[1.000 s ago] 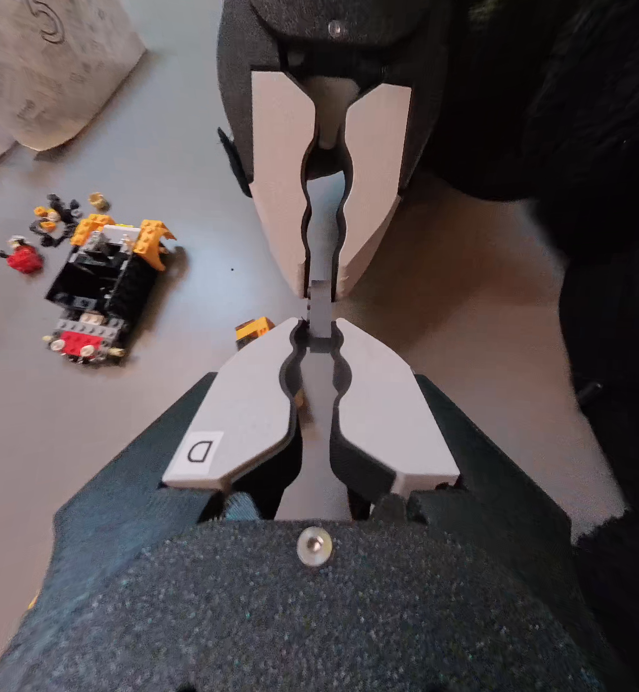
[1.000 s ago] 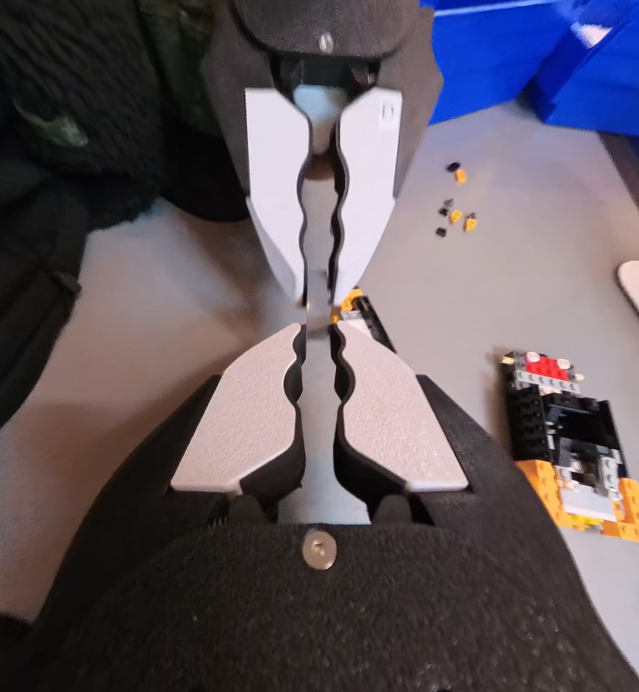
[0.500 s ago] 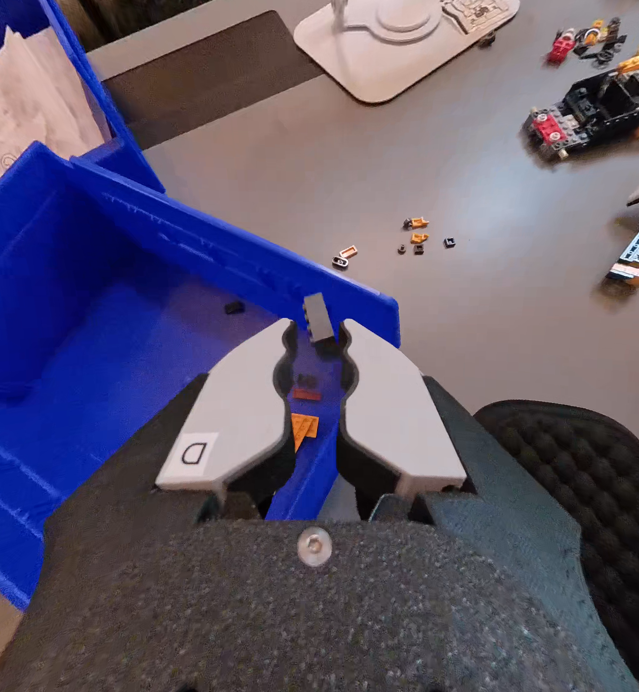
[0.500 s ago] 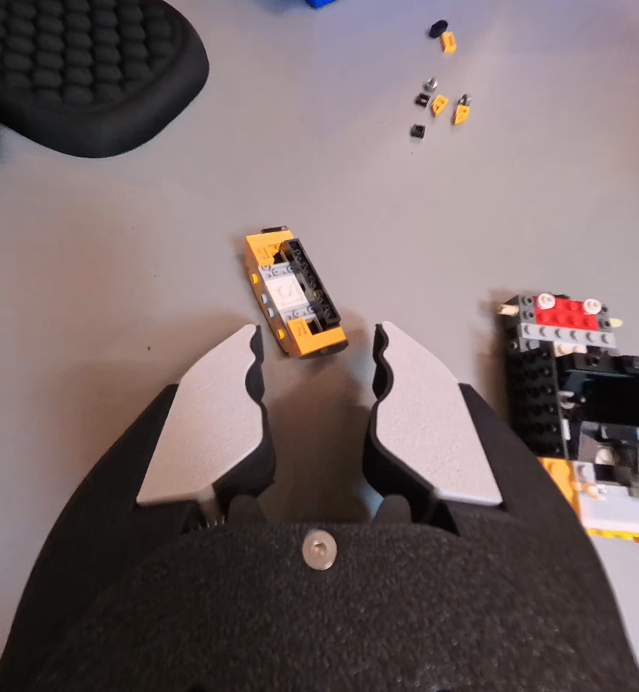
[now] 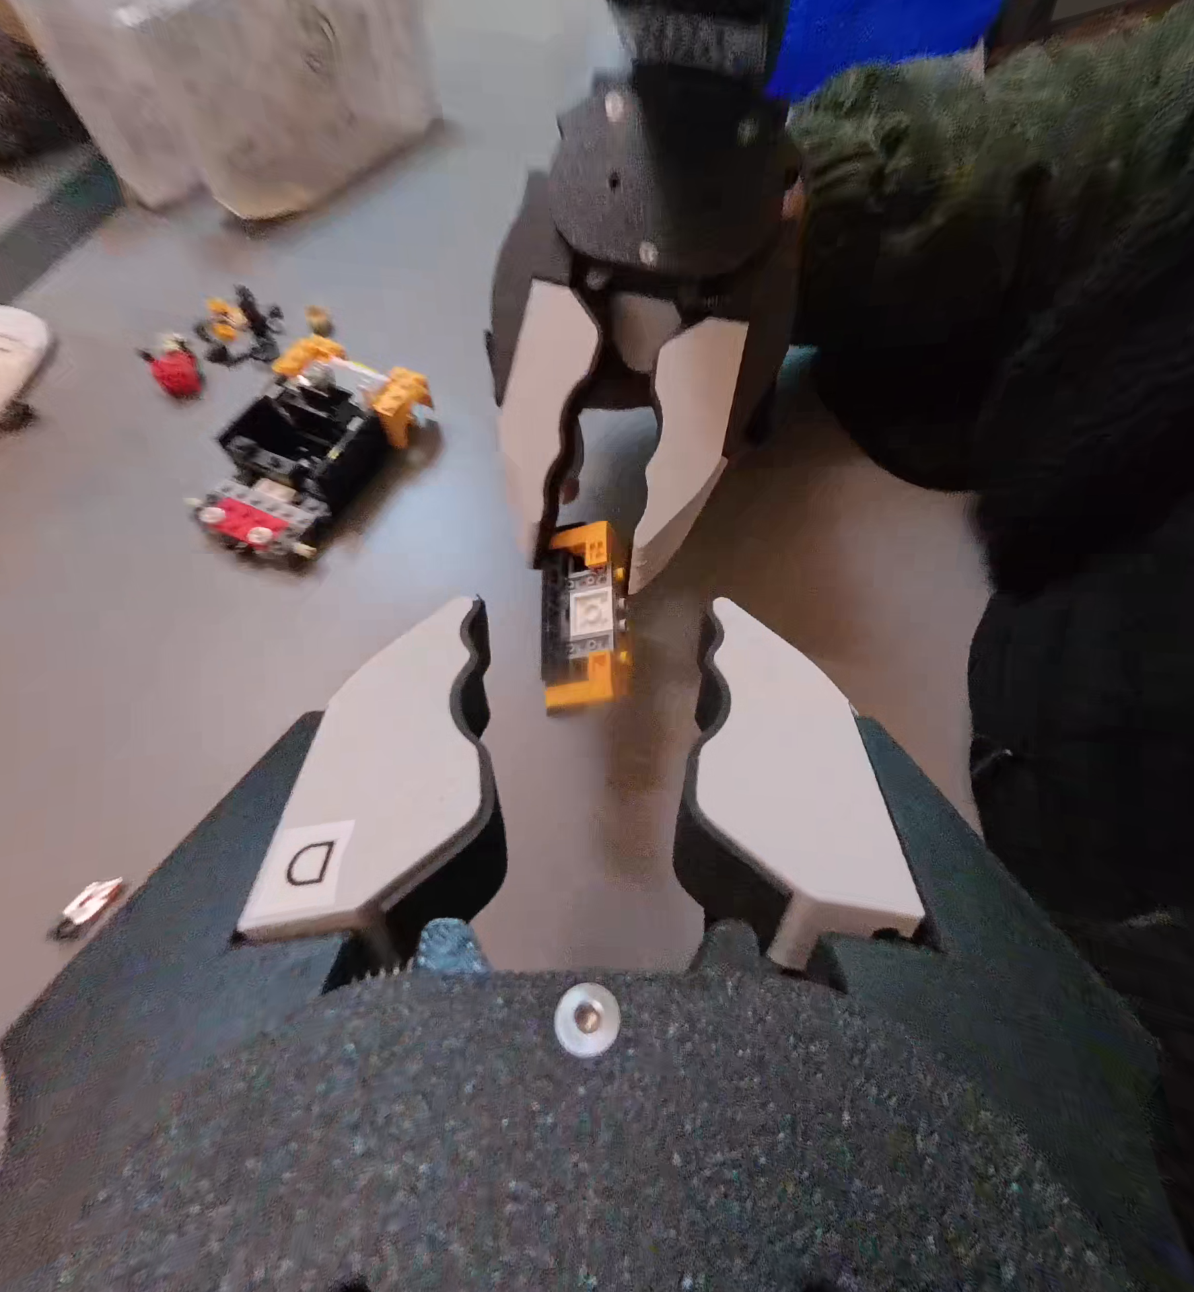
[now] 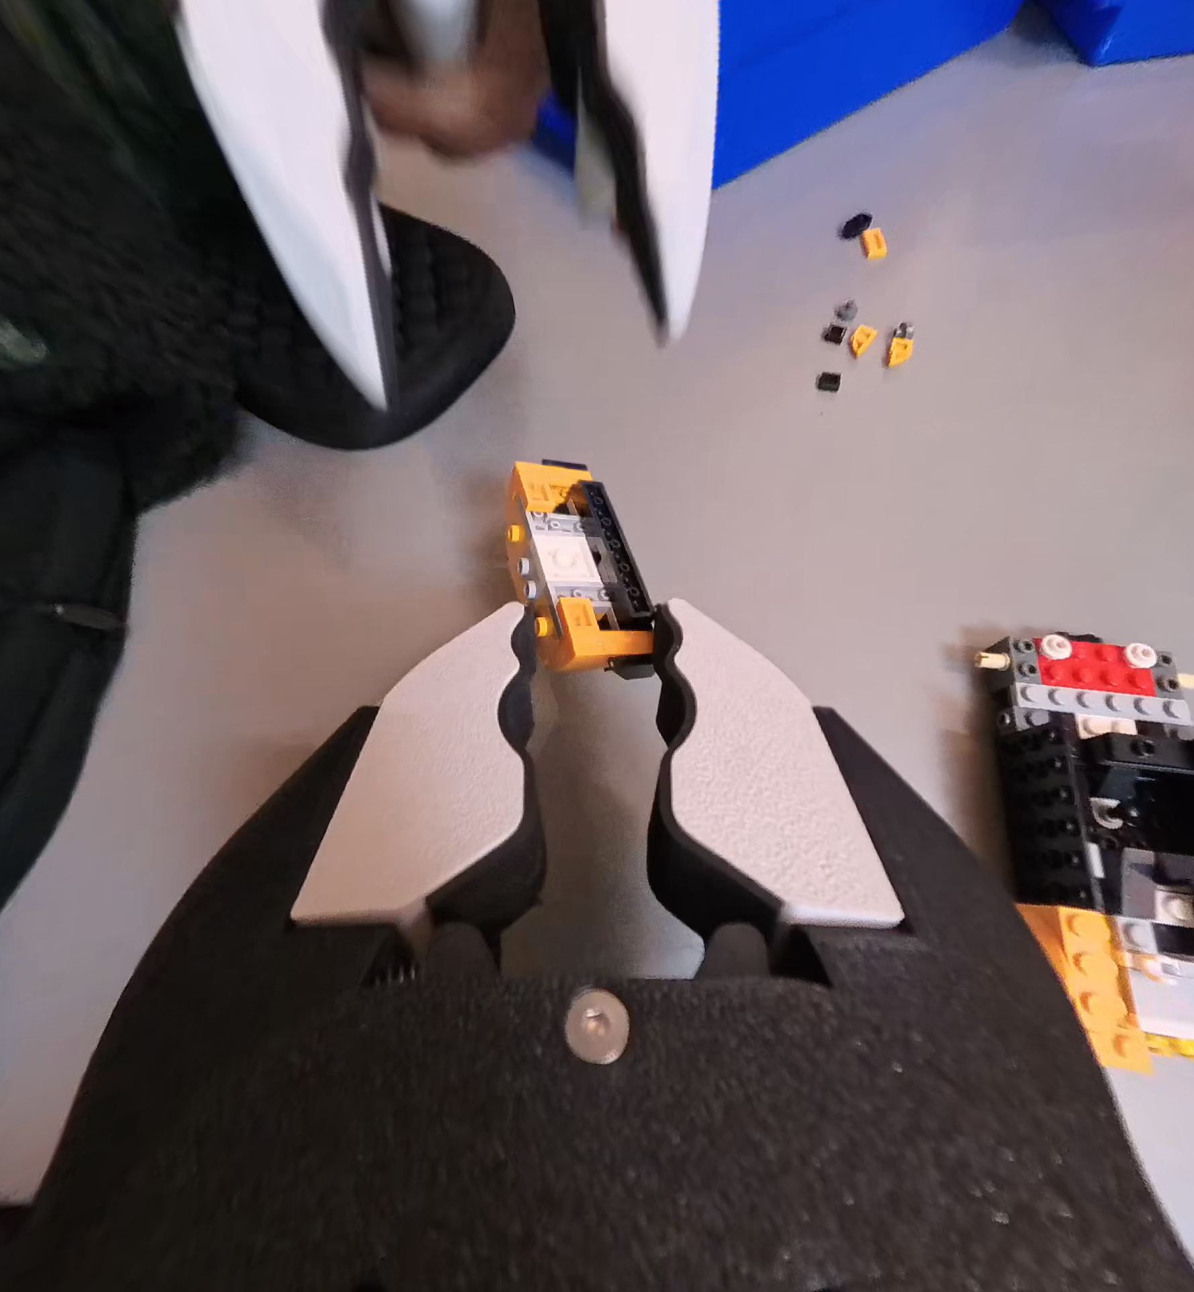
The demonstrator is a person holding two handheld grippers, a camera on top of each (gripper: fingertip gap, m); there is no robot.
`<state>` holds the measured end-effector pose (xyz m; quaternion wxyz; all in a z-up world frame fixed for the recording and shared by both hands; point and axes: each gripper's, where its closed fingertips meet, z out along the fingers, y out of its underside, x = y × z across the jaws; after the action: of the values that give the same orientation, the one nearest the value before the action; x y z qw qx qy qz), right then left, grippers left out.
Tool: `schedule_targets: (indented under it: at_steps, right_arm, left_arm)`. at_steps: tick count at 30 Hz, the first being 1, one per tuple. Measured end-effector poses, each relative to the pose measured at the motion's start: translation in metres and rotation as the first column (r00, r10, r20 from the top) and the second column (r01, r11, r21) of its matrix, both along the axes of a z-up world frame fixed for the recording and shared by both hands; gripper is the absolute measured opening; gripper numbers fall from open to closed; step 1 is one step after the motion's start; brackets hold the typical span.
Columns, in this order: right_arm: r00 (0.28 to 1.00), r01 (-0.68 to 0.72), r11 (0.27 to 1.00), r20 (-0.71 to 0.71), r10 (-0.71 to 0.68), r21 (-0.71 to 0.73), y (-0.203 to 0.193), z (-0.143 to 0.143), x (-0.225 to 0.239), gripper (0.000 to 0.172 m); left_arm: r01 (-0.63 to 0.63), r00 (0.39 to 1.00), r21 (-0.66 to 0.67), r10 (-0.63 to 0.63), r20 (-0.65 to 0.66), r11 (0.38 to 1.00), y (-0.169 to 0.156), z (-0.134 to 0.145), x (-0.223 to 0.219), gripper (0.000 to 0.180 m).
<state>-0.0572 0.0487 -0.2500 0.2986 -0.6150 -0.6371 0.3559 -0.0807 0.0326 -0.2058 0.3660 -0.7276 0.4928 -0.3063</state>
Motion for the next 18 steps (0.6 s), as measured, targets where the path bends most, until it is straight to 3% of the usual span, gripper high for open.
schedule_targets:
  at_steps: [2,4,5,8,11,13,18]
  right_arm:
    - [1.000,0.027,1.000,-0.013,-0.027,-0.006,-0.001,0.008,-0.001,0.032]
    - [0.998,0.063,0.998,-0.014,-0.063,-0.023,-0.002,0.015,-0.002,0.032]
    - [0.997,0.072,0.996,-0.012,-0.072,-0.050,-0.004,0.017,-0.002,0.032]
    - [0.994,0.057,0.992,-0.083,-0.067,-0.116,-0.010,0.031,-0.001,0.032]
    - [0.968,-0.062,0.998,-0.244,0.055,-0.024,-0.021,0.057,0.005,0.034]
    - [0.962,-0.082,0.993,-0.253,0.101,0.086,-0.021,0.062,0.011,0.033]
    - [0.961,-0.103,0.976,-0.235,0.148,0.193,-0.028,0.060,0.009,0.017]
  left_arm:
    - [0.046,0.996,-0.056,-0.050,-0.070,0.997,-0.001,-0.031,0.019,0.060]
    - [0.079,0.995,-0.079,-0.084,-0.059,0.994,-0.001,-0.043,0.032,0.051]
    - [0.084,0.995,-0.090,-0.089,-0.045,0.992,0.001,-0.043,0.035,0.041]
    - [0.190,0.979,-0.200,-0.170,0.115,0.961,-0.009,-0.026,0.035,0.035]
    - [0.365,0.901,-0.369,-0.225,0.372,0.855,-0.025,-0.002,0.032,0.034]
    - [0.453,0.850,-0.423,-0.238,0.470,0.785,-0.032,0.007,0.027,0.034]
    - [0.570,0.792,-0.505,-0.272,0.546,0.648,-0.046,0.007,0.028,0.034]
